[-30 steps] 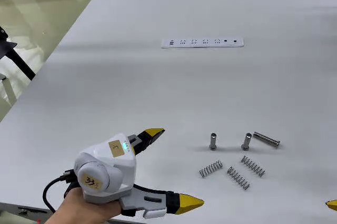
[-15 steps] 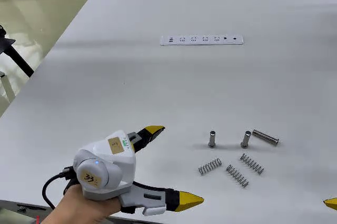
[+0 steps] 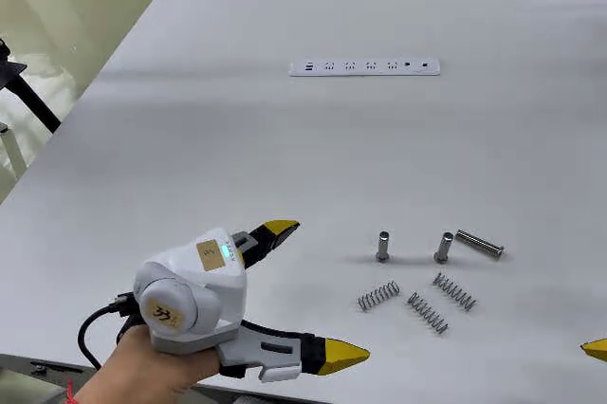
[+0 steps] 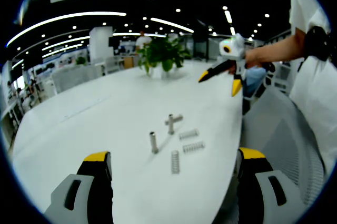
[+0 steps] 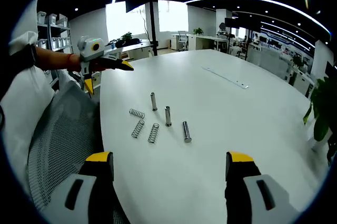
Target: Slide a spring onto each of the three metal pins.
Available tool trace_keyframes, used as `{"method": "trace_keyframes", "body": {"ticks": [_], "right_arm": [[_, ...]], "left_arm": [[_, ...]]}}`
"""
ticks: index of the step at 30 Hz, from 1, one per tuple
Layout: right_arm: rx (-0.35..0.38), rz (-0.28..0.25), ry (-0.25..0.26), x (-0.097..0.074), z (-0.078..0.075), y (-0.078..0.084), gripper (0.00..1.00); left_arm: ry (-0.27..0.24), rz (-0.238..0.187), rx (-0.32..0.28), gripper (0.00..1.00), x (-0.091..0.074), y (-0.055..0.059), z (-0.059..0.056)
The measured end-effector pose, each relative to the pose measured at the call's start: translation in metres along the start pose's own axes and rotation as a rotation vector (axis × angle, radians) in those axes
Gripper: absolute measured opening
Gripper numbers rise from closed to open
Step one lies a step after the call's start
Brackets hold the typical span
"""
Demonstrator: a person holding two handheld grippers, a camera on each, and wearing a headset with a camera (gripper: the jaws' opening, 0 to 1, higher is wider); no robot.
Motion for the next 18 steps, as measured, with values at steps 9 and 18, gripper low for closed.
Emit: {"method": "trace_keyframes", "body": {"ticks": [9,18], "right_arm": [[-0.057,0.042,-0.037,0.014,-0.013,-0.014,0.83],[-0.113,0.108,-0.071,0.034,-0.029,-0.023,0.72]], "left_arm": [[-0.002,-0.008,-0.006,1.0,0.001,0.0,0.001],[-0.002,-0.015,-0.011,1.0,0.0,-0.001,0.002]]}}
Point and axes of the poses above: the centre of the closed fingertips' face, and the gripper's own axes: x roughly forward along the fingers, z roughly to its left, y roughly out of its underside, the point moved 3 cm from there along -x, roughly backward along the fingers, and after that the axes turned 9 degrees about -z, right-handed, at the moved point
